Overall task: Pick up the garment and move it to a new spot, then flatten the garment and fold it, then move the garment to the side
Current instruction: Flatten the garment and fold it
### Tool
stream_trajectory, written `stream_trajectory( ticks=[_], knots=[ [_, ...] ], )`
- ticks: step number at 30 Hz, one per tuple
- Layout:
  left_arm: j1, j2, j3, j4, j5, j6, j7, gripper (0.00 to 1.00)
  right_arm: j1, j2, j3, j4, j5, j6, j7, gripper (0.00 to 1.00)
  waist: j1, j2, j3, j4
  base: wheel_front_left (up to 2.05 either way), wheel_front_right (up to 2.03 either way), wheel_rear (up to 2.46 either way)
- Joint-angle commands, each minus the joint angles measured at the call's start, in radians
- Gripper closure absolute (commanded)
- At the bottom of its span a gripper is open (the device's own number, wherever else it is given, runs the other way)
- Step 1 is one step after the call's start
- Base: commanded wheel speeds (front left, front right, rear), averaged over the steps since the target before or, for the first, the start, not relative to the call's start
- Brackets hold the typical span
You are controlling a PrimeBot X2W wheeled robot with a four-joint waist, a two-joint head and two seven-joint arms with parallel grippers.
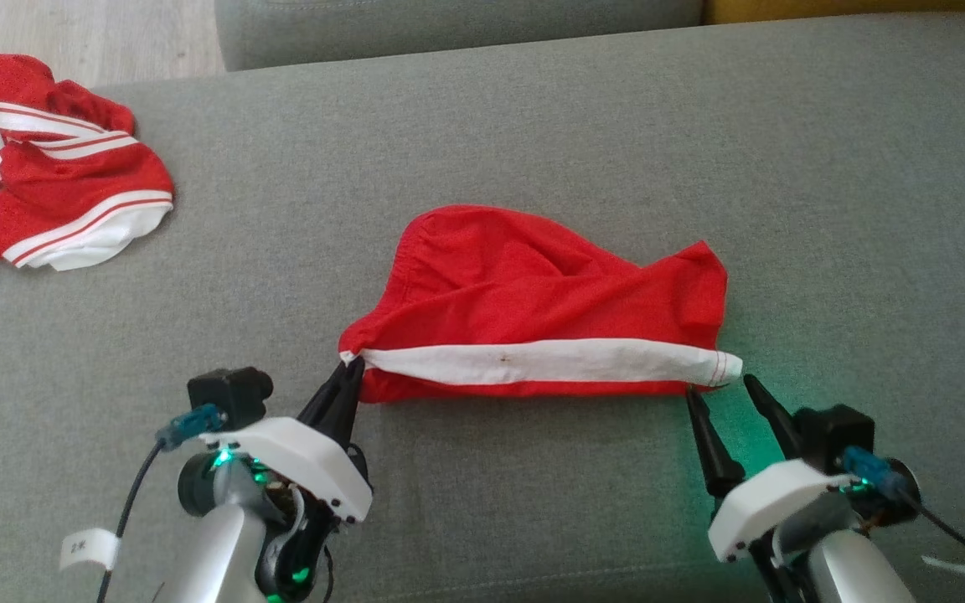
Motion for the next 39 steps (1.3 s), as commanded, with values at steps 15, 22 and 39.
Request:
stream_trajectory(
  ticks=[15,22,39],
  knots=[
    [-0.037,0.020,0.023,-0.027,-0.015,0.008,-0.023,1.00,-0.128,-0.004,0.087,0.054,0.042,0.007,-0.040,0.51,0.0000,0.0000,0.007,0.009,0.00,0.00,0.00],
    [-0.039,0.023,0.026,-0.029,-0.021,0.012,-0.033,1.00,-0.144,-0.004,0.078,0.059,0.056,0.007,-0.062,1.00,0.0000,0.0000,0.010,0.003,0.00,0.00,0.00],
    [-0.043,0.047,0.048,-0.305,-0.008,0.029,-0.124,1.00,-0.207,-0.035,0.024,-0.212,-0.013,0.007,-0.168,1.00,0.0000,0.0000,-0.099,0.005,0.00,0.00,0.00]
  ],
)
